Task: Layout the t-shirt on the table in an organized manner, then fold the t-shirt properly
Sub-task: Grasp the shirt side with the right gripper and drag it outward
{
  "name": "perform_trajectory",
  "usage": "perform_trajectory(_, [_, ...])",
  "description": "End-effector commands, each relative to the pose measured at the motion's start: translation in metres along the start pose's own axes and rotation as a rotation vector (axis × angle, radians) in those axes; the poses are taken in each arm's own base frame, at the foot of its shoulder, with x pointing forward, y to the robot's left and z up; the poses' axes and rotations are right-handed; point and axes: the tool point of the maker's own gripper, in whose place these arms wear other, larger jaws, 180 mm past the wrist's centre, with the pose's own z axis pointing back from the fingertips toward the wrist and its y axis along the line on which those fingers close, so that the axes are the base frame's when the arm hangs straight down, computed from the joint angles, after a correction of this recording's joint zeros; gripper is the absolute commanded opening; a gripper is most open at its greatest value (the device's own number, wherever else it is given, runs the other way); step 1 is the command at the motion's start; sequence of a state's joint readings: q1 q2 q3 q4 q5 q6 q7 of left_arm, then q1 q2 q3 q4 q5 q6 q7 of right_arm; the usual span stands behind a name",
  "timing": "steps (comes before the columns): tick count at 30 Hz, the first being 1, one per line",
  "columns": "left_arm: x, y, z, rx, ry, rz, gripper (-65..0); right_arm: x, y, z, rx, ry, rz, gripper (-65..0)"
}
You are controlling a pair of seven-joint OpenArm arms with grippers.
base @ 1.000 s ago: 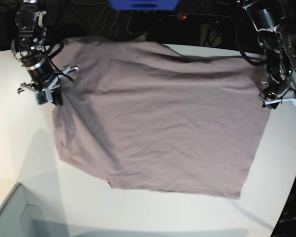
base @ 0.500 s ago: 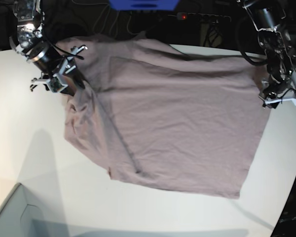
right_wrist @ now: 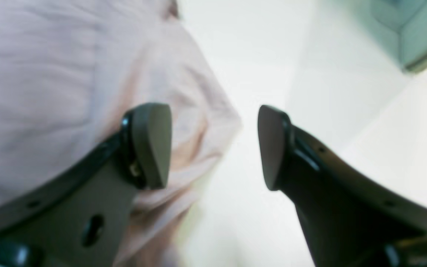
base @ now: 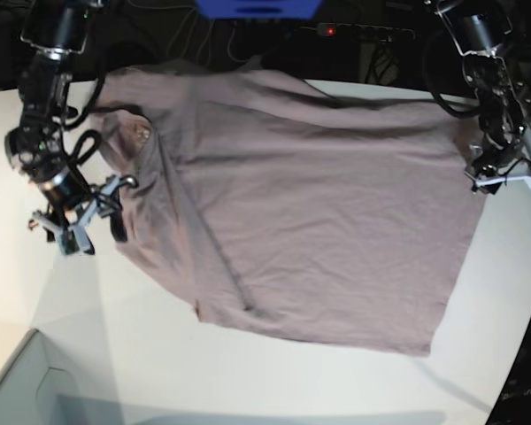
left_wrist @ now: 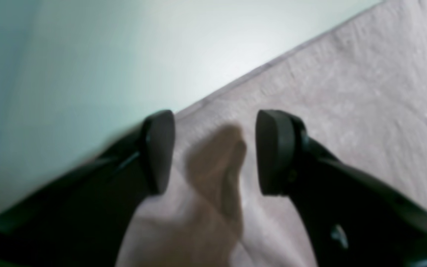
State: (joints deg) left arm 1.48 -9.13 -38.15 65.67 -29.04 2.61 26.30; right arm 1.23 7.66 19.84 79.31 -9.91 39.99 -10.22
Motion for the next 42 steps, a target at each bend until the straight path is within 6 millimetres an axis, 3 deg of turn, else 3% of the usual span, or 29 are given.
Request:
perform_trajectory(1, [0.013,-0.002,0.001,-0.007,-0.03,-0.006,-30.6,0.024,-0.013,-0.011,-0.011,-0.047,-0.009,-28.1])
perform_trajectory(4, [0.013,-0.002,0.001,-0.007,-0.03,-0.006,-30.6,0.025,-0.024,-0.045,0.008,0.042,-0.068,-28.1])
perform_trajectory(8, [0.012,-0.002,0.001,-0.008,-0.029,-0.005,-30.6,0.014,-0.019,-0.076,0.065,0.115,-0.16,-28.1])
perform_trajectory(13, [0.012,-0.003,0.001,-0.009,-0.03,-0.003,-30.6,-0.012,-0.011,-0.088,0.112,0.194,-0.236,-28.1])
perform_trajectory(21, [0.013,-0.004,0.001,-0.01,-0.031,-0.002,-30.6,-0.016,-0.006,-0.087,0.111,0.125,-0.261,-29.4])
perform_trajectory(24, [0.013,-0.004,0.001,-0.01,-0.031,-0.002,-30.6,-0.016,-0.005,-0.087,0.112,0.125,-0.263,-38.2])
perform_trajectory(29, [0.012,-0.002,0.001,-0.008,-0.029,-0.003,-30.6,-0.014,-0.002,-0.089,0.117,0.122,-0.265,-62.3])
perform_trajectory(31, [0.012,-0.002,0.001,-0.008,-0.029,-0.003,-30.6,-0.013,-0.001,-0.089,0.121,0.123,-0.259,-65.0])
perform_trajectory(34, [0.011,-0.002,0.001,-0.007,-0.028,-0.005,-30.6,-0.005,0.005,-0.093,0.145,0.122,-0.211,-65.0])
perform_trajectory(37, [0.011,-0.002,0.001,-0.007,-0.028,-0.005,-30.6,0.024,-0.001,-0.095,0.14,0.071,-0.143,-65.0])
perform_trajectory(39, [0.011,-0.002,0.001,-0.007,-0.028,-0.005,-30.6,0.044,-0.006,-0.09,0.122,0.026,-0.084,-65.0])
perform_trajectory(42, [0.011,-0.002,0.001,-0.007,-0.028,-0.005,-30.6,0.069,0.006,-0.074,0.118,-0.005,0.055,-65.0])
